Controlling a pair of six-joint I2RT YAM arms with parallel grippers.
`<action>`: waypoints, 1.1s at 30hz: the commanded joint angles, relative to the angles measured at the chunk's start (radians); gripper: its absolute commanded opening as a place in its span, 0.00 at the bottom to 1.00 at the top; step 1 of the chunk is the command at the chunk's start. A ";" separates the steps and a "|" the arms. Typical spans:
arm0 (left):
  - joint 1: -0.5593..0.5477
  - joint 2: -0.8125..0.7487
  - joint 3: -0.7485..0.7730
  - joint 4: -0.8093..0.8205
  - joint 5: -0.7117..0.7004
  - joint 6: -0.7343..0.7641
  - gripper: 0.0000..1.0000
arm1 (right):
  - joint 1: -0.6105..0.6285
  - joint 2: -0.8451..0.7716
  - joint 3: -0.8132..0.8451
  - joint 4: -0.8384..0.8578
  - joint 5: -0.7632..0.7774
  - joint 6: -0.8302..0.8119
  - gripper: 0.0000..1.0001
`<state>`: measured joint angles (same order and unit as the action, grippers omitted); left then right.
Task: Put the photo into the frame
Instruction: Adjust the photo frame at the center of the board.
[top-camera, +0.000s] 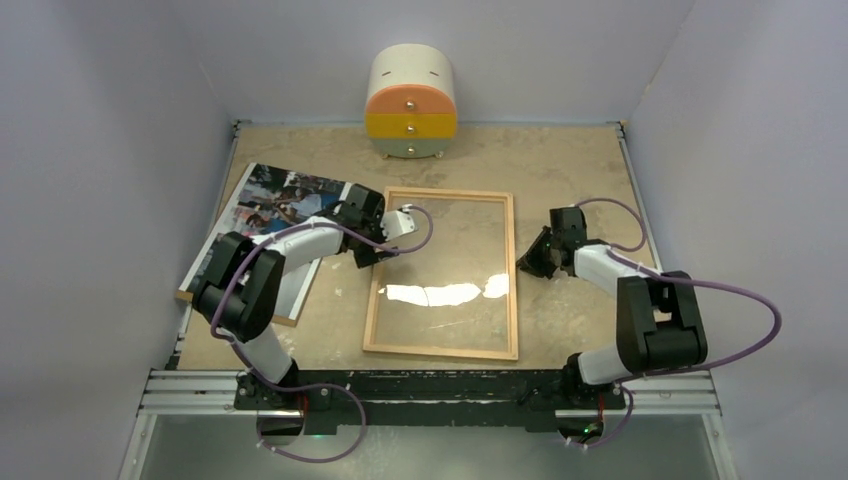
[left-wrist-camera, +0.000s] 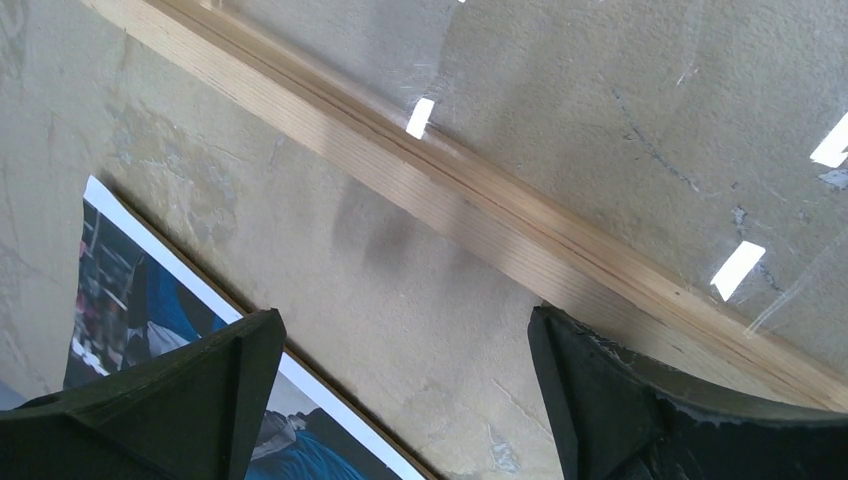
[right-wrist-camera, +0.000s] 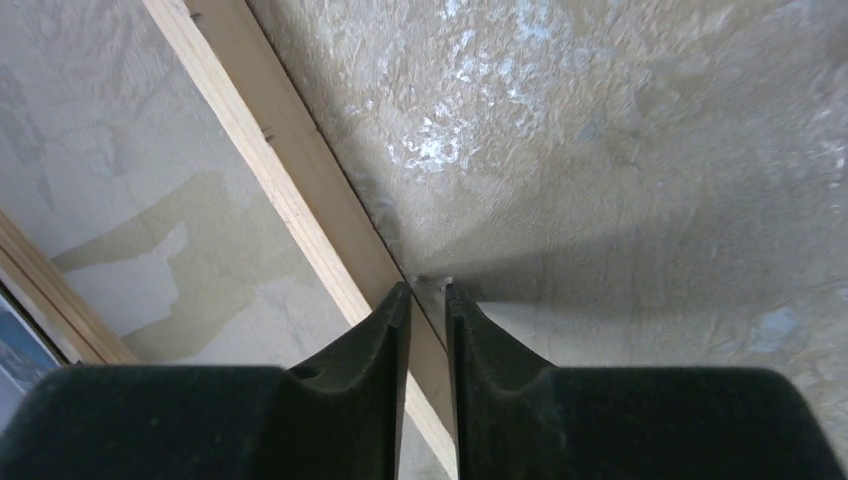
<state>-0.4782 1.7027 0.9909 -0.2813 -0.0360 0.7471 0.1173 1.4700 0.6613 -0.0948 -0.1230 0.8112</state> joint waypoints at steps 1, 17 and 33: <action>-0.007 0.007 -0.007 0.020 0.072 -0.047 1.00 | -0.001 -0.045 -0.002 -0.097 0.022 -0.025 0.34; 0.570 0.049 0.467 -0.195 0.109 0.066 1.00 | 0.094 -0.314 0.145 -0.186 0.168 0.009 0.65; 0.752 0.379 0.579 0.267 -0.294 0.068 0.63 | 0.462 -0.088 0.278 -0.123 0.242 0.125 0.13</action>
<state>0.2550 2.0640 1.4948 -0.1211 -0.2604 0.8227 0.5144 1.3350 0.8539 -0.2409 0.0677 0.8986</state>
